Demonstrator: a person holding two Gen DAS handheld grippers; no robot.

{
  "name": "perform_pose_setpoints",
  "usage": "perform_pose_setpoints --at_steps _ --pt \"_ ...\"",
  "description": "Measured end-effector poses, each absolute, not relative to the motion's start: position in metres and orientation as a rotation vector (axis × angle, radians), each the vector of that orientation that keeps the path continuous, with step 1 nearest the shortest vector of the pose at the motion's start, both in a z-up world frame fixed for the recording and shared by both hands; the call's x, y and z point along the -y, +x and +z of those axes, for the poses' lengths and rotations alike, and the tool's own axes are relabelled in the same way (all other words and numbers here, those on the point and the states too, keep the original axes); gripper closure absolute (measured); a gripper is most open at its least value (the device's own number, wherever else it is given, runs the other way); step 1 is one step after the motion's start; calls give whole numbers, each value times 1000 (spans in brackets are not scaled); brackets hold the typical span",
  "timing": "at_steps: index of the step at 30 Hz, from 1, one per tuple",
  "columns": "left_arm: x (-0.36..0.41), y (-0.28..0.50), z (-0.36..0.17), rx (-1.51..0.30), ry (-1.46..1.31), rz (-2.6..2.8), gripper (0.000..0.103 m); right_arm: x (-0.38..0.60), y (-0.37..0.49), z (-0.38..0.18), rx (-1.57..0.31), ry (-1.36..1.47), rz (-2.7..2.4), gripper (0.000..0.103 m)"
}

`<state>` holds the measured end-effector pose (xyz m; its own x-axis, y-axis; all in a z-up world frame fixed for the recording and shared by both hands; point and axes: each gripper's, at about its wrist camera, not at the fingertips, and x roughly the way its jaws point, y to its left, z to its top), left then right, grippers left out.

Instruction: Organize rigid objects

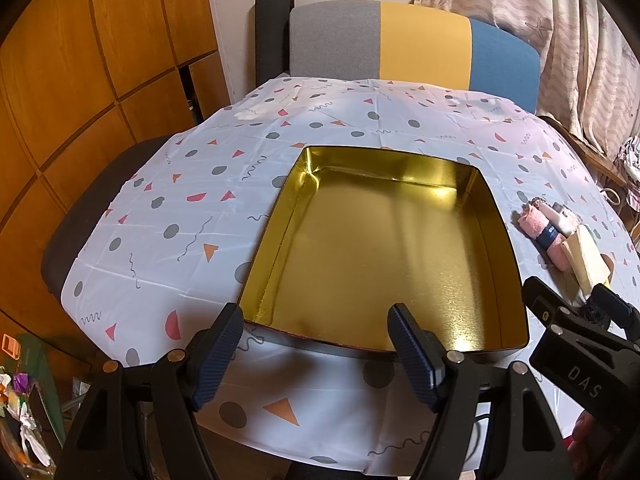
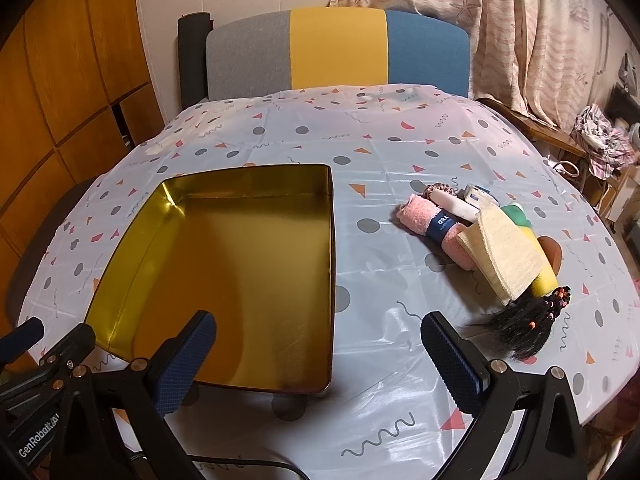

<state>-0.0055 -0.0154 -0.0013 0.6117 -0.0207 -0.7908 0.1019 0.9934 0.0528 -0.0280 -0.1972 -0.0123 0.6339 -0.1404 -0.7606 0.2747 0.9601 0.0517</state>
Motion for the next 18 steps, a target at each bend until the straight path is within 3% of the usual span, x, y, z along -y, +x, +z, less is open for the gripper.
perform_pose_setpoints --at_steps 18 --pt "24 -5 0 -916 114 -85 27 204 -33 -11 -848 179 -245 0"
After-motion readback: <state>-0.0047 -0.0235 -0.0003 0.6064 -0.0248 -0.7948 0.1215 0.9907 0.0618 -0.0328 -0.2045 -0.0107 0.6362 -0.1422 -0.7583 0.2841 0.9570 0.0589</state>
